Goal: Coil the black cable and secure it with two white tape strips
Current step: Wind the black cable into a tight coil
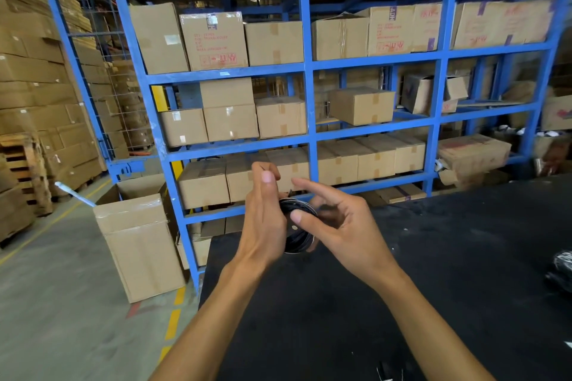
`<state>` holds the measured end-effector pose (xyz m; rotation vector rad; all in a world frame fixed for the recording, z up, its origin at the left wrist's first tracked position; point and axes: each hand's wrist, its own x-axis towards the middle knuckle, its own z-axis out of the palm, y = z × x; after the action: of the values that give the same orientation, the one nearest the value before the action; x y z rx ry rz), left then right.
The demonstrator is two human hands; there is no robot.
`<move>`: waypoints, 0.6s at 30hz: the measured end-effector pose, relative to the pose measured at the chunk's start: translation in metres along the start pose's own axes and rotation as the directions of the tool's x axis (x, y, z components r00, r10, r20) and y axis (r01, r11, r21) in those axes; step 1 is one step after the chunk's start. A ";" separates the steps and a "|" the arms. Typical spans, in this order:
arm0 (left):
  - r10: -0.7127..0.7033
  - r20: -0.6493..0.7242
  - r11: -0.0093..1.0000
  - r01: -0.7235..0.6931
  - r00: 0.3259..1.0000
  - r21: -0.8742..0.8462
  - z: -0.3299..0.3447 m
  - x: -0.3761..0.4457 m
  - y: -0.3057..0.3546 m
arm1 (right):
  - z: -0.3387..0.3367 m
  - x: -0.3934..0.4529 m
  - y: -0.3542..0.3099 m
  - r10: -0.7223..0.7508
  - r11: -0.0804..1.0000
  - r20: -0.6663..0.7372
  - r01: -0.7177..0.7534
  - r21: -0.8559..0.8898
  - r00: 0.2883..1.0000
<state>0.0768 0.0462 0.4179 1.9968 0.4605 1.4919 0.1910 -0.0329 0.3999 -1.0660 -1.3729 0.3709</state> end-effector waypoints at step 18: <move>0.019 0.019 0.989 -0.021 1.000 0.144 0.072 0.011 0.000 | -0.069 -0.001 0.010 0.048 0.995 -0.104 -0.057 -0.082 0.993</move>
<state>0.1480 0.0344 0.4123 2.1294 0.5566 1.4898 0.2566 -0.0551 0.4021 -1.1769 -1.2809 0.2946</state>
